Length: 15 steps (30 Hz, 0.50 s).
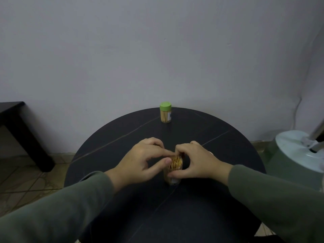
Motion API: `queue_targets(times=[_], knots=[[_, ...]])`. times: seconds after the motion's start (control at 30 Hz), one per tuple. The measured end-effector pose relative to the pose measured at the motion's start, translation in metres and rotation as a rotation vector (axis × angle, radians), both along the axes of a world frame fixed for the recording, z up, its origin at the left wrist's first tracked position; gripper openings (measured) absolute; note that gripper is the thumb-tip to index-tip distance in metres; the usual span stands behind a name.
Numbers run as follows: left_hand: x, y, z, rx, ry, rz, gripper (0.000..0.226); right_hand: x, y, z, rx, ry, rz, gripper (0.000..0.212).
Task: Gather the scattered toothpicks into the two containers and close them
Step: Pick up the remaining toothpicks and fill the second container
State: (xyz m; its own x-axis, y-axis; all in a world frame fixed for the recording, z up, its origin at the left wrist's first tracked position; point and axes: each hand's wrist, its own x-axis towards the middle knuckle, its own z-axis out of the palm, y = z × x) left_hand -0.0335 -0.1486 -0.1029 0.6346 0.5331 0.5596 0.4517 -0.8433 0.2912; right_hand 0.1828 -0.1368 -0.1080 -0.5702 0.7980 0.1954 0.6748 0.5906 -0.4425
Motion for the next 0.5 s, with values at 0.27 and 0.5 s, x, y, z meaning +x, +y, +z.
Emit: queue_targets(times=[0.27,0.5], knots=[[-0.006,0.009,-0.007,0.11,0.095,-0.014,0.037,0.003,-0.001,-0.008,0.043,0.031,-0.047,0.056],[-0.006,0.008,-0.009,-0.08,-0.044,0.01,0.045,0.003,-0.004,-0.011,-0.009,0.101,-0.07,0.05]])
